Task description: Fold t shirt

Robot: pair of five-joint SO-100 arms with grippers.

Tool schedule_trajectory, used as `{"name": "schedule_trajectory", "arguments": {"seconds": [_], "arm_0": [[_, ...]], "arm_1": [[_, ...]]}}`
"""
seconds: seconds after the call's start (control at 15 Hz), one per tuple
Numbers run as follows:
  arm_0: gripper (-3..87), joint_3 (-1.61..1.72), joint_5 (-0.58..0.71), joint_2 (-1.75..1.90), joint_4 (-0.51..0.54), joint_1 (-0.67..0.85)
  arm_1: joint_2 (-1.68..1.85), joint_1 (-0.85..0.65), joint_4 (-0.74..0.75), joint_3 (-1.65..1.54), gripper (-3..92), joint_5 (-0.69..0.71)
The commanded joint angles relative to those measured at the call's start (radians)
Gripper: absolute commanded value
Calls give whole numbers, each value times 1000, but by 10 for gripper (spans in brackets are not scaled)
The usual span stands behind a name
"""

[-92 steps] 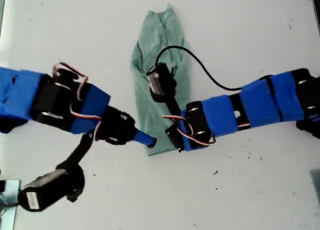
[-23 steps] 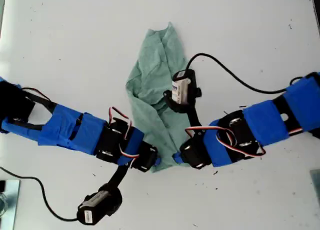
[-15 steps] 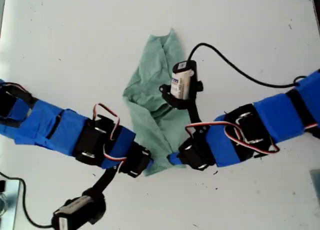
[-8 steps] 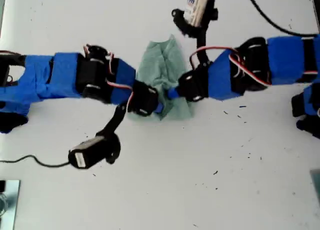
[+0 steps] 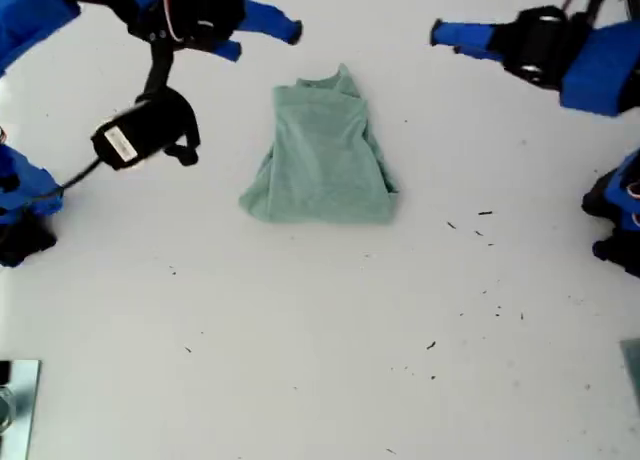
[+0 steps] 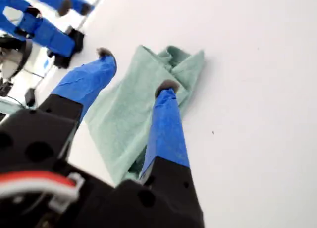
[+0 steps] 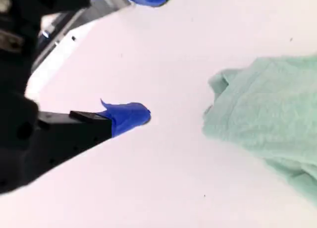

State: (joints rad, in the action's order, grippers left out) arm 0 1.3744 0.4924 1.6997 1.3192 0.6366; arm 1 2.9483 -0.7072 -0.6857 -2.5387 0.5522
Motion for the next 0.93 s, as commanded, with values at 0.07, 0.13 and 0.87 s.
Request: {"name": "schedule_trajectory", "arguments": {"seconds": [0.07, 0.13, 0.87], "arm_0": [[294, 532, -31, 422, -282, 18], [258, 701, -38, 543, -336, 14], [95, 1865, -400, 1904, -285, -374]], "arm_1": [[433, 20, -210, -130, 181, -15], [528, 31, -281, -179, 179, -20], [554, 84, -640, -571, 90, -72]]}}
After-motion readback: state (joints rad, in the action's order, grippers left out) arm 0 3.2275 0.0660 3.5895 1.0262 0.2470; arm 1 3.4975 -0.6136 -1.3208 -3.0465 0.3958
